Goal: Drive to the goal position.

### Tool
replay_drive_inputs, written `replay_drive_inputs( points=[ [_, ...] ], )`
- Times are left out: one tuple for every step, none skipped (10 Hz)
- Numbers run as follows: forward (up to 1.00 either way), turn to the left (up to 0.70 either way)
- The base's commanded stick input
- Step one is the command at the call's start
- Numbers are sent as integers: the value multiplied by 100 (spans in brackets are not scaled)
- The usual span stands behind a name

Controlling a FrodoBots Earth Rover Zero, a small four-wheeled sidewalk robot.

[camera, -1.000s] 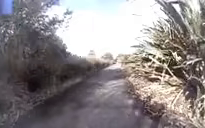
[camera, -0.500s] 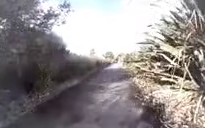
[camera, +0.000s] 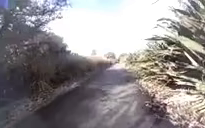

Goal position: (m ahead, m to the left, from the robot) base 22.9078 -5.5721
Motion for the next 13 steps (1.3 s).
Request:
replay_drive_inputs(
  points=[
    [70,-35],
    [70,-35],
    [70,-35],
    [70,-35],
    [70,-33],
    [70,-24],
    [70,0],
    [70,0],
    [70,0],
    [70,0],
    [70,0],
    [70,0],
    [70,0]
  ],
)
